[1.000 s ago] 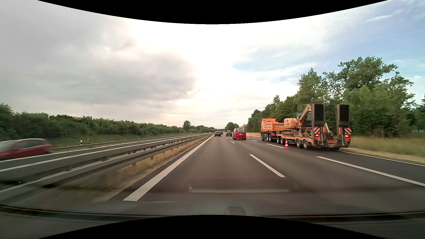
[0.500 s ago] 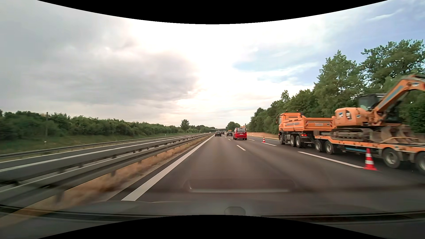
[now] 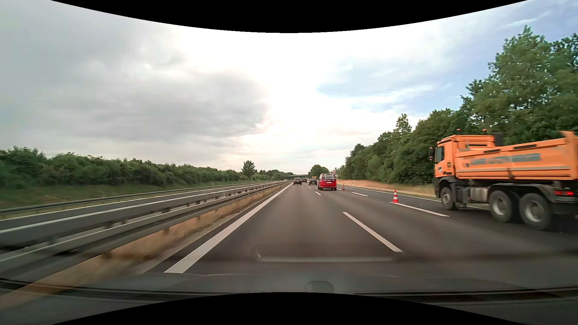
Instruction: Follow the waypoints while adhering to traffic rules and regulations
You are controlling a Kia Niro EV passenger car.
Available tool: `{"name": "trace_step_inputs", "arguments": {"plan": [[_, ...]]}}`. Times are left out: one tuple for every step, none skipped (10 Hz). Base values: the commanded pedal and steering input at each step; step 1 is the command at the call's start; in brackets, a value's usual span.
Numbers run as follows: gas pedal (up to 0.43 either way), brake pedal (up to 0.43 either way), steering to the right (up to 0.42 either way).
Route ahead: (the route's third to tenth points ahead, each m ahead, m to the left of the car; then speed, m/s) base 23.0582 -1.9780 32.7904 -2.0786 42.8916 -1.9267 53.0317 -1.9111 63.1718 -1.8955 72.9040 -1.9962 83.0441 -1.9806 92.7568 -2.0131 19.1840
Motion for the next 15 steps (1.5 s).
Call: {"name": "trace_step_inputs", "arguments": {"plan": [[0.248,0.0,-0.005],[0.248,0.0,-0.004],[0.248,0.0,-0.004],[0.248,0.0,-0.004],[0.248,0.0,-0.003],[0.248,0.0,-0.003],[0.248,0.0,-0.003],[0.248,0.0,-0.004],[0.248,0.0,-0.004],[0.248,0.0,-0.003],[0.248,0.0,-0.004],[0.248,0.0,-0.004],[0.248,0.0,-0.004],[0.248,0.0,-0.004],[0.248,0.0,-0.004]]}}
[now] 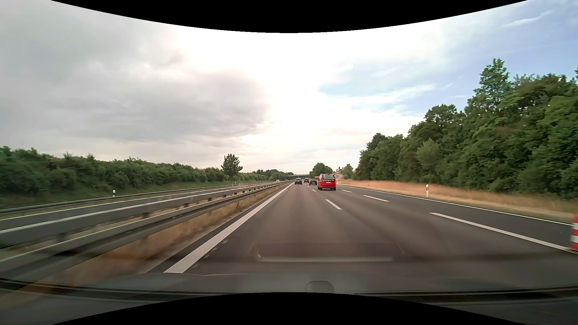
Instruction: Follow the waypoints while adhering to traffic rules and regulations
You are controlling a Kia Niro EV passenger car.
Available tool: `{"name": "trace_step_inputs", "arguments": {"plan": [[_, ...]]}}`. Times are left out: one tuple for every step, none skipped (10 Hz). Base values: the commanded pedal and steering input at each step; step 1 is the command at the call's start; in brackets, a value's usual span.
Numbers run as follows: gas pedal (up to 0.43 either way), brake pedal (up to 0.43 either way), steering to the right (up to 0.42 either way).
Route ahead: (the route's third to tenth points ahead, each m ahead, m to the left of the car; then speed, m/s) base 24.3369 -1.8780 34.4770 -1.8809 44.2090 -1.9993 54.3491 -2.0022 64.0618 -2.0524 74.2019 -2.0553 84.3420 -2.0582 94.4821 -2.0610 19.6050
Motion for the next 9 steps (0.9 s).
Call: {"name": "trace_step_inputs", "arguments": {"plan": [[0.248,0.0,-0.004],[0.248,0.0,-0.004],[0.248,0.0,-0.004],[0.26,0.0,-0.004],[0.26,0.0,-0.004],[0.26,0.0,-0.004],[0.26,0.0,-0.004],[0.26,0.0,-0.004],[0.26,0.0,-0.004]]}}
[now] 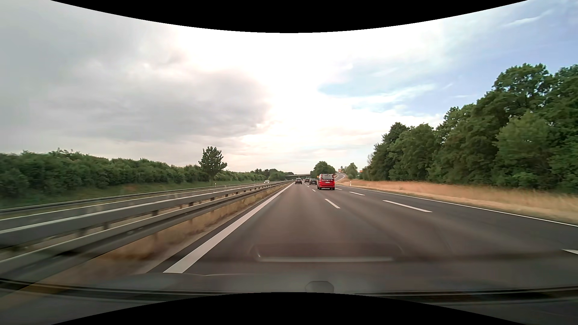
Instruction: Follow the waypoints while adhering to traffic rules and regulations
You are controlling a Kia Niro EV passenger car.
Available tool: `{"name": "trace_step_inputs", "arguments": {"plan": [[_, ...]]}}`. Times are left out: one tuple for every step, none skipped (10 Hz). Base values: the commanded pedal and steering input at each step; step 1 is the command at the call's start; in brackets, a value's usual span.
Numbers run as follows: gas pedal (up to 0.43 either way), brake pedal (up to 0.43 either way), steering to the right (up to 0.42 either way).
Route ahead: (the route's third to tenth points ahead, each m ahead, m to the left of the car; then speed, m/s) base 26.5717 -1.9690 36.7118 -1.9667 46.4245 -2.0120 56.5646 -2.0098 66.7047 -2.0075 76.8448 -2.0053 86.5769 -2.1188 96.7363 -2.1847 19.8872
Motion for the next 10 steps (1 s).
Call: {"name": "trace_step_inputs", "arguments": {"plan": [[0.26,0.0,-0.004],[0.26,0.0,-0.004],[0.26,0.0,-0.004],[0.26,0.0,-0.004],[0.268,0.0,-0.005],[0.268,0.0,-0.005],[0.268,0.0,-0.005],[0.311,0.0,-0.005],[0.331,0.0,-0.005],[0.35,0.0,-0.004]]}}
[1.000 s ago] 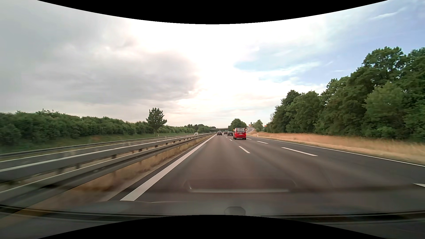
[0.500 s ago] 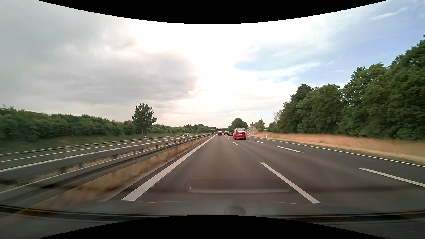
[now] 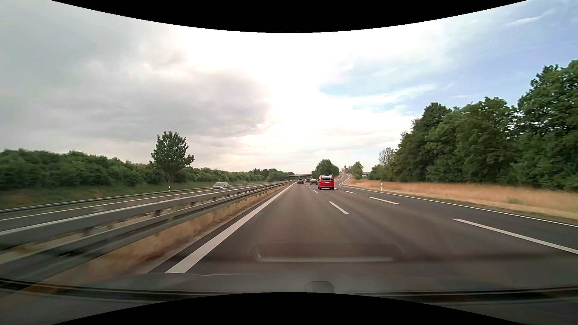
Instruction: Follow the waypoints while adhering to traffic rules and regulations
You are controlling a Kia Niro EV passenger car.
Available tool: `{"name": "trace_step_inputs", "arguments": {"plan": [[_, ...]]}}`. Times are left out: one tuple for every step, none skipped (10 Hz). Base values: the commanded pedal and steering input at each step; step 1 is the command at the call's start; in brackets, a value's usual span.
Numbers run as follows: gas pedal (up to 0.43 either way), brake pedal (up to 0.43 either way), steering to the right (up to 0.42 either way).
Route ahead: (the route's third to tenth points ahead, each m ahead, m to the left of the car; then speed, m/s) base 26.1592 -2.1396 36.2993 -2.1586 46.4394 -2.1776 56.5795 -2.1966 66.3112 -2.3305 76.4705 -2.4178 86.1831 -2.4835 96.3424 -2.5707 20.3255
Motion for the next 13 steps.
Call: {"name": "trace_step_inputs", "arguments": {"plan": [[0.358,0.0,-0.004],[0.358,0.0,-0.004],[0.358,0.0,-0.004],[0.358,0.0,-0.003],[0.358,0.0,-0.003],[0.358,0.0,-0.003],[0.39,0.0,-0.003],[0.39,0.0,-0.003],[0.39,0.0,-0.003],[0.39,0.0,-0.003],[0.39,0.0,-0.003],[0.39,0.0,-0.003],[0.39,0.0,-0.002]]}}
